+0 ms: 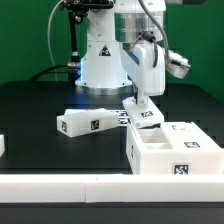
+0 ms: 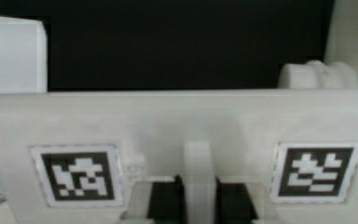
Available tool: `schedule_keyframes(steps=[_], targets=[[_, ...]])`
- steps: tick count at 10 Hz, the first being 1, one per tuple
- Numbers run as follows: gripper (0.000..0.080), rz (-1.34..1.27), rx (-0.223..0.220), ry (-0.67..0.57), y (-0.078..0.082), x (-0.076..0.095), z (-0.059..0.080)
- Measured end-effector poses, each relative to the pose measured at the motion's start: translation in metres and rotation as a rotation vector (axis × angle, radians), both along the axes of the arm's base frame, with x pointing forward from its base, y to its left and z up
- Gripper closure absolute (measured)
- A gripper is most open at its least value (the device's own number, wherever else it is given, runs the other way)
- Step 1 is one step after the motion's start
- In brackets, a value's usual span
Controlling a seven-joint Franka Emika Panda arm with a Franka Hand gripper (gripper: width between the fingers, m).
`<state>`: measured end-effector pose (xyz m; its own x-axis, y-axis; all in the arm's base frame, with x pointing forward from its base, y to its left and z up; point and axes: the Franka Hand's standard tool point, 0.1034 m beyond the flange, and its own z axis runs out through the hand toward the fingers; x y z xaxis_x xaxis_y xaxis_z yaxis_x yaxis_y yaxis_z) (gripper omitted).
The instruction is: Assemble cabinet
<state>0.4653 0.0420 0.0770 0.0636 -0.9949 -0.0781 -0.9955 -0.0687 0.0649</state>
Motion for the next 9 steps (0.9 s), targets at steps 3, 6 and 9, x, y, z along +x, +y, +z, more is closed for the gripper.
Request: schedule_keyframes(steps=[3, 6, 9], targets=[[0.0735, -0.003, -0.004, 0.002, 0.0005, 0.0013, -0.0021], [0.0735, 0.003, -0.003, 0.004, -0.0029, -0.0019, -0.0034], [0.0735, -0.002, -0.002, 0.003, -0.005, -0.0018, -0.002]])
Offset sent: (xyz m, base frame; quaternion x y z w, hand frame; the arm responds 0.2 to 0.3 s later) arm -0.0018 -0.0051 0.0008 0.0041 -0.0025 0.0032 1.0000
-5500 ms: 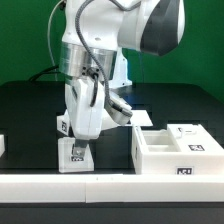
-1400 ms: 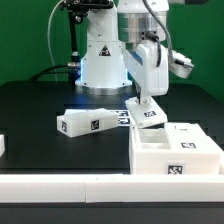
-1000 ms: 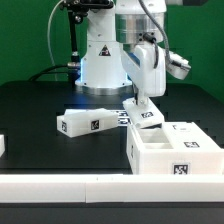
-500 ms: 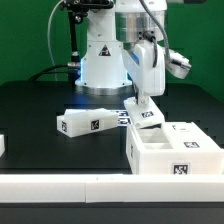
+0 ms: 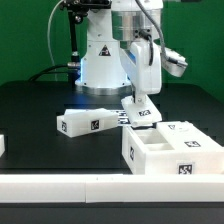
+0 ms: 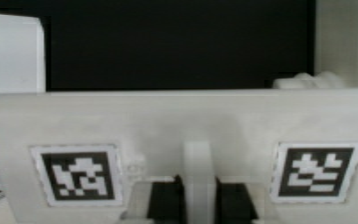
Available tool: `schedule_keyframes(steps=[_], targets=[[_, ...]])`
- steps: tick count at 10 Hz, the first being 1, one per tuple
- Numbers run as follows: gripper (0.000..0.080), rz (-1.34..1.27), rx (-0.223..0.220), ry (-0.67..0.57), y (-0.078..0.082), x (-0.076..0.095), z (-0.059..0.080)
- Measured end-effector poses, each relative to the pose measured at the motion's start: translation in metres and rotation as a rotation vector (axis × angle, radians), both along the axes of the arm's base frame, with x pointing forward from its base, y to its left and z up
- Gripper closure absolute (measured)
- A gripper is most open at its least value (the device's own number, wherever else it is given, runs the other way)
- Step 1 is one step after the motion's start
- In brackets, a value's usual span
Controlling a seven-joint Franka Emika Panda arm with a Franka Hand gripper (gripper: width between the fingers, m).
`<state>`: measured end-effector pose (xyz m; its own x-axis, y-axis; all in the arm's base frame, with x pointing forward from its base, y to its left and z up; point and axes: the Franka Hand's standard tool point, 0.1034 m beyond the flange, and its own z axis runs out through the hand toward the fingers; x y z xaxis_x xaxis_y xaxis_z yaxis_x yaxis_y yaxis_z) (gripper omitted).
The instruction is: Assemble cabinet
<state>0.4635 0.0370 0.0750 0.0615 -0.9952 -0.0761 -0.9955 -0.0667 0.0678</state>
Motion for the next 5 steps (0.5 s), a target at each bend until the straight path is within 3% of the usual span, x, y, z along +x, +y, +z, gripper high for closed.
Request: schedule_keyframes(steps=[5], targets=[[0.0735, 0.001, -0.001, 0.001, -0.0002, -0.0002, -0.0005]])
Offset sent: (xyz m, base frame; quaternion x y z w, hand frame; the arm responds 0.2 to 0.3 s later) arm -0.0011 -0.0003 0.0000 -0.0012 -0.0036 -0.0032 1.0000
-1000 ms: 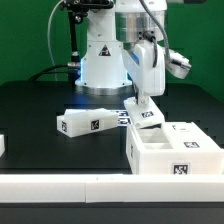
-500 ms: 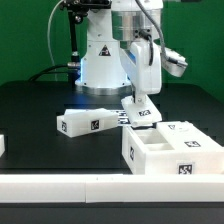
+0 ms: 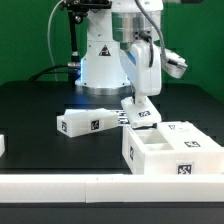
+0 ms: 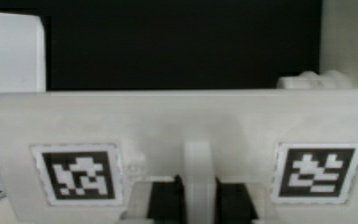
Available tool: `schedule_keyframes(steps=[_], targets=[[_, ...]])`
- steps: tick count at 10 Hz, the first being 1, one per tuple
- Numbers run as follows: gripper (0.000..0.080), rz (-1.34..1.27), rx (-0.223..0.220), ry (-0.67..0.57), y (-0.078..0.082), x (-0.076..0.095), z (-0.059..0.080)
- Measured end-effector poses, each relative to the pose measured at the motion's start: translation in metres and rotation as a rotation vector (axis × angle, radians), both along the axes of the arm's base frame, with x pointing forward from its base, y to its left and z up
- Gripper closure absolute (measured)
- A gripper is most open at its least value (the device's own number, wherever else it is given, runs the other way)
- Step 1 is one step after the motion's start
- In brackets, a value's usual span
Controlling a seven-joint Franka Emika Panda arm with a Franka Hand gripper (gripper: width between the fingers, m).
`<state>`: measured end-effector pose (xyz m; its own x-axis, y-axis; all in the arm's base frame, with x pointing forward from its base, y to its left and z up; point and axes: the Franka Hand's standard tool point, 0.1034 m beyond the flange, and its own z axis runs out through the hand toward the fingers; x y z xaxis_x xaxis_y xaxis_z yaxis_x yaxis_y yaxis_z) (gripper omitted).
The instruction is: Assemble cabinet
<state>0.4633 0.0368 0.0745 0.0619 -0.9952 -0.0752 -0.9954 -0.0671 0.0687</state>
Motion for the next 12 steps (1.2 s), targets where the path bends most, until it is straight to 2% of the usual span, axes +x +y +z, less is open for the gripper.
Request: schedule_keyframes(steps=[5, 7, 10, 12], targets=[[0.0735, 0.0, -0.001, 0.0, -0.0001, 0.0, -0.0005], [0.0735, 0.007, -0.022, -0.044, 0.0019, 0.0043, -0.001], [0.0735, 0.009, -0.022, -0.04, 0.0015, 0.0034, -0.0018], [0.0735, -0.012, 0.001, -0.026, -0.0017, 0.001, 0.0043]])
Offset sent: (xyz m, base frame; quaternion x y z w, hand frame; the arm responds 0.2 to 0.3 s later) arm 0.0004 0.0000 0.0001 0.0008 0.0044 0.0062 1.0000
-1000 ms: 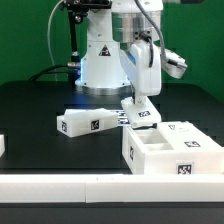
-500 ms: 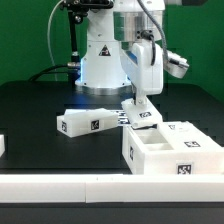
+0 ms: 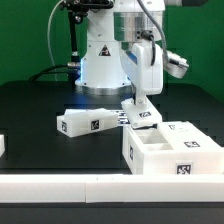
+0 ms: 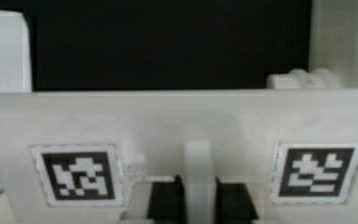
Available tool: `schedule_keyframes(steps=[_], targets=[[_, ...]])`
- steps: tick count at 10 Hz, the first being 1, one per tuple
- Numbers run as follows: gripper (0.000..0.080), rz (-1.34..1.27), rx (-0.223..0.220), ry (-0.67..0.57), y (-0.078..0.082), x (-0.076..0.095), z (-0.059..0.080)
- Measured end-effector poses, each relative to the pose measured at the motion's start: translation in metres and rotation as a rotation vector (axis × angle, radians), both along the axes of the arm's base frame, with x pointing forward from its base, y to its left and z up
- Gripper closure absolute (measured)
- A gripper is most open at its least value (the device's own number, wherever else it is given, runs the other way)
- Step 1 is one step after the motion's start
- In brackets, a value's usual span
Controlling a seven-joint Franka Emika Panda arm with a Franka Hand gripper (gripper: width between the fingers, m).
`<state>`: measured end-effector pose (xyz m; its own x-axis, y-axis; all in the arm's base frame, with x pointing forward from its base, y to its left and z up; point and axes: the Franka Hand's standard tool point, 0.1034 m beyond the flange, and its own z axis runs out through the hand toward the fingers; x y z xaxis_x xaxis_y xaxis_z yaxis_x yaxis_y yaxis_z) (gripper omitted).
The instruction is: Assemble cabinet
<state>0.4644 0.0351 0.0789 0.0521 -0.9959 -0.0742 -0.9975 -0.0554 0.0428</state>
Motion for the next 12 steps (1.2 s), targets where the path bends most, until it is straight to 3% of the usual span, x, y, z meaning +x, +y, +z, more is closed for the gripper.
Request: schedule_keyframes(steps=[4, 12], targets=[[0.0735, -0.022, 0.004, 0.002, -0.012, -0.007, 0.0], [0.0735, 0.041, -0.015, 0.008, -0.001, 0.003, -0.005]])
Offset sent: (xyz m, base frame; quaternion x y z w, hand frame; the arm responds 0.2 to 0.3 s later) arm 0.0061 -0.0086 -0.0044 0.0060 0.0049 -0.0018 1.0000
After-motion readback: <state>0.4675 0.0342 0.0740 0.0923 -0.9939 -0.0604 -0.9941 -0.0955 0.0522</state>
